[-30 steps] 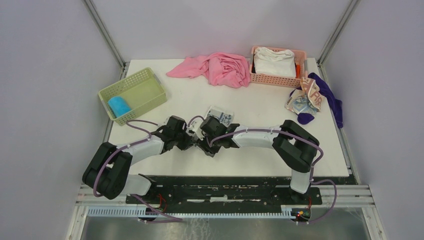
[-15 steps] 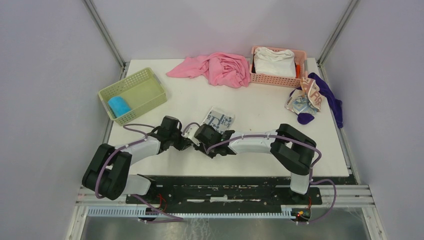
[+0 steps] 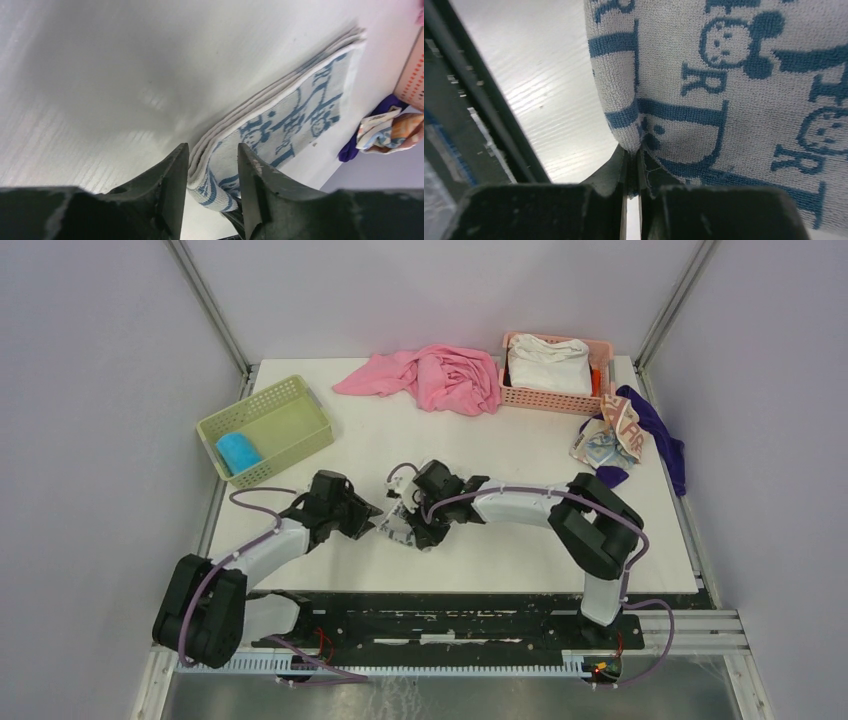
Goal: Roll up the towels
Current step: Roll the towel at the center of the board.
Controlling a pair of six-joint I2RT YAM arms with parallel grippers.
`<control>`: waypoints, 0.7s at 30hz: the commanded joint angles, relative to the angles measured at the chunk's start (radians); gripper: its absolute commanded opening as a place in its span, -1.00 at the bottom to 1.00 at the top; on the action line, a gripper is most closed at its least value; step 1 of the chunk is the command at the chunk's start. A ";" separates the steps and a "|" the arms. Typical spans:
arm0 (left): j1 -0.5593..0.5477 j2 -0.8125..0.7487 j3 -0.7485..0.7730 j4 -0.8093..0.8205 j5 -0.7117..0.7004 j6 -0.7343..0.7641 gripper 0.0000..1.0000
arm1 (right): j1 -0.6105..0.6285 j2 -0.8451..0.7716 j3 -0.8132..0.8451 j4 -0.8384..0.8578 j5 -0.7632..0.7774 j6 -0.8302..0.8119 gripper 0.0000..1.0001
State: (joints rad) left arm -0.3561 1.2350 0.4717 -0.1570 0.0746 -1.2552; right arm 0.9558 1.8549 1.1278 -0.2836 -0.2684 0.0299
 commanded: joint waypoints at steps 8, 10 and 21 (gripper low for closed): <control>0.042 -0.213 -0.060 0.034 0.004 0.174 0.47 | -0.246 0.113 -0.027 0.207 -0.689 0.311 -0.91; 0.043 -0.243 -0.094 0.060 0.036 0.181 0.48 | -0.276 0.147 -0.033 0.254 -0.734 0.373 -0.90; 0.043 -0.237 -0.254 0.264 0.188 0.127 0.44 | -0.368 0.321 -0.025 0.326 -0.829 0.552 -0.86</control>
State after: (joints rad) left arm -0.3180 0.9737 0.2363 -0.0219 0.1951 -1.1366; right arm 0.6018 2.1338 1.0889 0.0090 -1.0760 0.5369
